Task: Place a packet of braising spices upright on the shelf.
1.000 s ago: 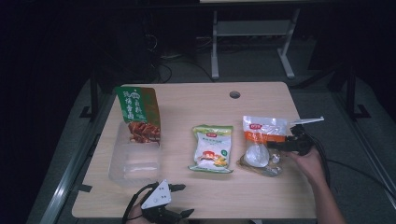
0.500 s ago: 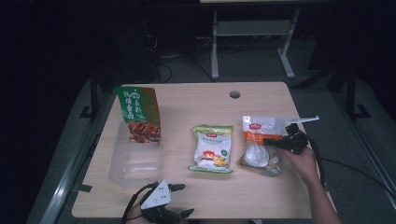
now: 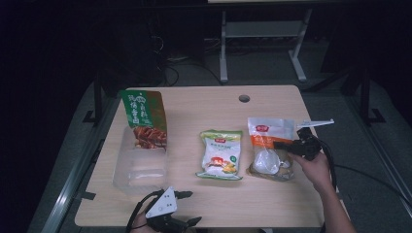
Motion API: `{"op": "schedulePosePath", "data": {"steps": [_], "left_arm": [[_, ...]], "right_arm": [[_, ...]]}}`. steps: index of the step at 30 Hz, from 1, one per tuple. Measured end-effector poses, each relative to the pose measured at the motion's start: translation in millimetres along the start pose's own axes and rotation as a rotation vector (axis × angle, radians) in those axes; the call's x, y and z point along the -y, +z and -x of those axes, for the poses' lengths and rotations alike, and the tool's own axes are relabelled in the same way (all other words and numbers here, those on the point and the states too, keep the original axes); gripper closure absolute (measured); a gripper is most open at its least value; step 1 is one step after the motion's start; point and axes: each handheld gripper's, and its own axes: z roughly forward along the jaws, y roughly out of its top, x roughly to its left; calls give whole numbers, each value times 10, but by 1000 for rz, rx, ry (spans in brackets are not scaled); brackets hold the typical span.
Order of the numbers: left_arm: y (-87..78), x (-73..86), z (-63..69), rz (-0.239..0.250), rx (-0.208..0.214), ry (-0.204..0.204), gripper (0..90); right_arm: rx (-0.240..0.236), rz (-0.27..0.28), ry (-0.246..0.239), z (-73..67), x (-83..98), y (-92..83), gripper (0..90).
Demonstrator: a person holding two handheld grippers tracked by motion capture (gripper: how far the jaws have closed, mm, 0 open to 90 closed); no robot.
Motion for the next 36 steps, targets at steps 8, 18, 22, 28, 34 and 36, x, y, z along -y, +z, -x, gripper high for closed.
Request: {"op": "schedulePosePath", "data": {"steps": [8, 18, 22, 28, 34, 36], "left_arm": [[-5, -6, 2, 4, -1, 7, 234], [-8, -9, 13, 7, 0, 7, 234], [-16, -11, 15, 7, -2, 7, 234], [-23, -14, 13, 8, -2, 9, 234], [-27, -15, 20, 7, -2, 9, 234], [-28, -17, 20, 4, -2, 12, 234]], "right_arm": [[-3, 12, -45, -217, -101, -55, 900], [15, 37, -108, -481, -238, -148, 900], [22, 47, -133, -569, -309, -175, 900], [12, 70, -144, -670, -398, -198, 900], [-7, 84, -179, -821, -509, -198, 900], [-13, 84, -185, -883, -549, -186, 900]]}}
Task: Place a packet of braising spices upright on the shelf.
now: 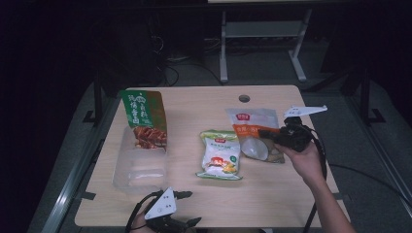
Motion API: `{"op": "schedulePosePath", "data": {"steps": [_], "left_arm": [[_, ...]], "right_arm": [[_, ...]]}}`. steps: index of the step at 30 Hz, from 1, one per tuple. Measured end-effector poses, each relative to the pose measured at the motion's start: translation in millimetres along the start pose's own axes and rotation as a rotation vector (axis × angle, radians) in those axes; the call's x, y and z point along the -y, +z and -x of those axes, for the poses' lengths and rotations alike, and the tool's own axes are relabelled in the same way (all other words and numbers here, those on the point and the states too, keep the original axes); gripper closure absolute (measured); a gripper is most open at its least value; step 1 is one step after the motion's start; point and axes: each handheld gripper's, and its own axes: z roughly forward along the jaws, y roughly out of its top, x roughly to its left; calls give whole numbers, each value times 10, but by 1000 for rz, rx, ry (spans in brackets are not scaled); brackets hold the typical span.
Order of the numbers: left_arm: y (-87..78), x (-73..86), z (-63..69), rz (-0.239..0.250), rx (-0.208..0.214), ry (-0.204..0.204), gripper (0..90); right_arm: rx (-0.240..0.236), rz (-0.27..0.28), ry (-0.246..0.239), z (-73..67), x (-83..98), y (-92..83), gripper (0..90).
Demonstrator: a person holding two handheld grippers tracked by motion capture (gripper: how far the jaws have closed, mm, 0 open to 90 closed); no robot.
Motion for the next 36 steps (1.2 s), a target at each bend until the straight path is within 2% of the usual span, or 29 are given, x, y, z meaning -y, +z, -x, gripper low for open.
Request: {"op": "schedulePosePath", "data": {"steps": [9, 20, 36], "left_arm": [[-1, -1, -1, 15, -1, -8, 236], [-11, 2, -18, 11, -7, -4, 235], [-30, 4, -20, 16, -5, -3, 235]], "right_arm": [[-52, 6, -30, -218, -214, 110, 900], [-106, -2, -66, -418, -360, 289, 900], [-141, -1, -107, -677, -559, 494, 900]]}}
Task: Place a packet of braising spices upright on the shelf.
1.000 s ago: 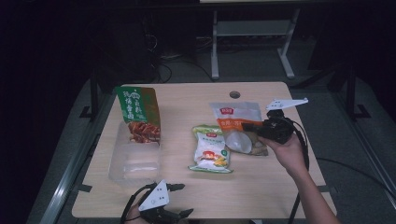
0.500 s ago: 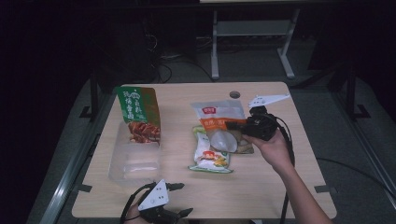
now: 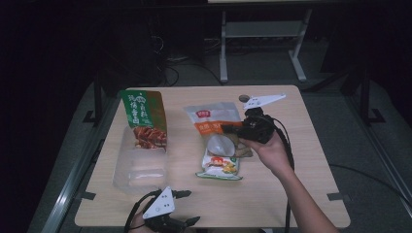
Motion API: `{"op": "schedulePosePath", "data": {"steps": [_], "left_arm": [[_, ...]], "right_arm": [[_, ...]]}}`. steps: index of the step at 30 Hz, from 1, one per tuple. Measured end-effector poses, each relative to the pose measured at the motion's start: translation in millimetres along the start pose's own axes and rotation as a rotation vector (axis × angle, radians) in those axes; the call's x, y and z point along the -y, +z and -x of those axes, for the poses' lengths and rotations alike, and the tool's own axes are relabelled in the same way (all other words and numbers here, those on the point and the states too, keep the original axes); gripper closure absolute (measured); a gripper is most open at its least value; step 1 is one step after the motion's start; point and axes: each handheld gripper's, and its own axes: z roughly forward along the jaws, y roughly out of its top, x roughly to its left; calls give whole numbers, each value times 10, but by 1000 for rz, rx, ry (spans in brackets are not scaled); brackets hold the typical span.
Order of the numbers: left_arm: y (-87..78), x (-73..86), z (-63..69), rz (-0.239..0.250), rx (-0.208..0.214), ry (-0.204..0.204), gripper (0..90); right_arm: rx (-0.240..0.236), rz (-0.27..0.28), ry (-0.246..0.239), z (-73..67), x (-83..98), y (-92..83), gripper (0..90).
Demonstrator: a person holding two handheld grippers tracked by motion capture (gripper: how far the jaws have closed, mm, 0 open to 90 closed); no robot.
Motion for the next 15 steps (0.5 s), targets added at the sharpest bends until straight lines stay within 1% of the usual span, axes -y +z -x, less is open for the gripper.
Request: {"op": "schedulePosePath", "data": {"steps": [7, 15], "left_arm": [[-13, 0, -1, 5, 0, -5, 235], [-22, 0, -4, 5, -5, 2, 235]], "right_arm": [[-29, -6, -25, -108, -113, 125, 900], [-66, 0, -48, -210, -235, 269, 900]]}}
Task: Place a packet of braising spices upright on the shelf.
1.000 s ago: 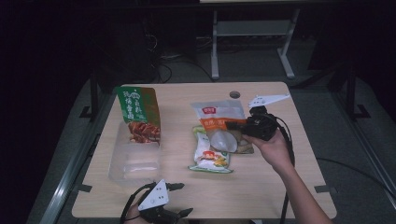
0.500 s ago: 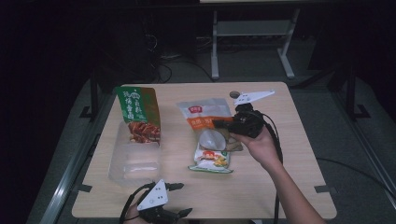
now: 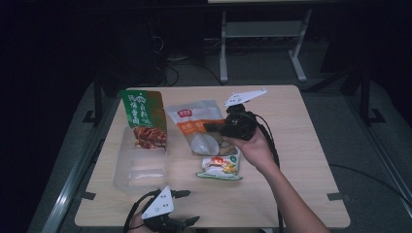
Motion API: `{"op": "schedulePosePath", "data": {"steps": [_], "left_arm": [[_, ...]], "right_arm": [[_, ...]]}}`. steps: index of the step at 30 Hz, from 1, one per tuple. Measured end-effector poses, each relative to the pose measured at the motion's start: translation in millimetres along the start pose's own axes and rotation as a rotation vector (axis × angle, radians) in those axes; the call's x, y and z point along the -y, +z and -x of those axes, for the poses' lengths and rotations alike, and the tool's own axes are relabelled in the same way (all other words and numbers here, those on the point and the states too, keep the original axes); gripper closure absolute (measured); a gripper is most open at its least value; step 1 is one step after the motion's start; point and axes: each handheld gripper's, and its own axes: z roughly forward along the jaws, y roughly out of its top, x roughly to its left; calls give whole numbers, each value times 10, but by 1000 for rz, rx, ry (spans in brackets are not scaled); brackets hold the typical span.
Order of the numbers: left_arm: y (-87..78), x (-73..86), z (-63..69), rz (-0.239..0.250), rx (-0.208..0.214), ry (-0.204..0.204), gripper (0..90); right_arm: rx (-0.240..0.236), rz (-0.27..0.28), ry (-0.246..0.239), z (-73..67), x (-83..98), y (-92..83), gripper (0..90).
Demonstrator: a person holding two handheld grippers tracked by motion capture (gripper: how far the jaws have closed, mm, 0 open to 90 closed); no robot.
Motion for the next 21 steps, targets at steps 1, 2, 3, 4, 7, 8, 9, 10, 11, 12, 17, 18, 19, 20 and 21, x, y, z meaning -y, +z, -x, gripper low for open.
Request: {"op": "schedulePosePath", "data": {"steps": [1, 2, 3, 4, 7, 8, 9, 10, 11, 12, 17, 18, 19, 20, 21], "left_arm": [[-2, 0, 1, 0, -1, 0, 235], [-4, -1, 0, -1, -1, 2, 235], [-5, -1, 1, 1, -1, 1, 235], [-6, -1, 1, 0, -1, 1, 235], [-7, 1, 4, 4, -1, -4, 235], [-8, 1, 4, 5, -1, -4, 234], [-9, 2, 6, 6, 1, -9, 235], [-10, 2, 4, 8, -1, -8, 235], [-11, 3, 6, 8, -1, -12, 235], [-11, 4, 6, 8, -1, -12, 235], [4, 5, 14, 4, 4, -9, 235], [6, 5, 16, 4, 4, -9, 235], [8, 5, 17, 3, 5, -8, 235], [8, 5, 17, 4, 5, -9, 235], [7, 5, 15, 5, 4, -9, 235]], "right_arm": [[-3, -2, -3, -9, -15, 17, 900], [-7, -3, -7, -21, -33, 39, 900], [-10, -5, -6, -28, -45, 52, 900], [-13, -6, -8, -37, -59, 70, 900], [-23, -5, -12, -69, -104, 119, 900], [-23, -5, -15, -76, -117, 135, 900], [-33, -2, -11, -89, -128, 151, 900], [-36, -2, -12, -98, -138, 168, 900], [-35, -3, -15, -107, -149, 185, 900], [-40, -6, -15, -117, -161, 205, 900], [-54, 0, -16, -150, -196, 293, 900], [-59, -2, -18, -160, -208, 318, 900], [-60, -2, -18, -169, -215, 334, 900], [-64, 0, -24, -175, -225, 357, 900], [-66, -3, -27, -185, -237, 377, 900]]}}
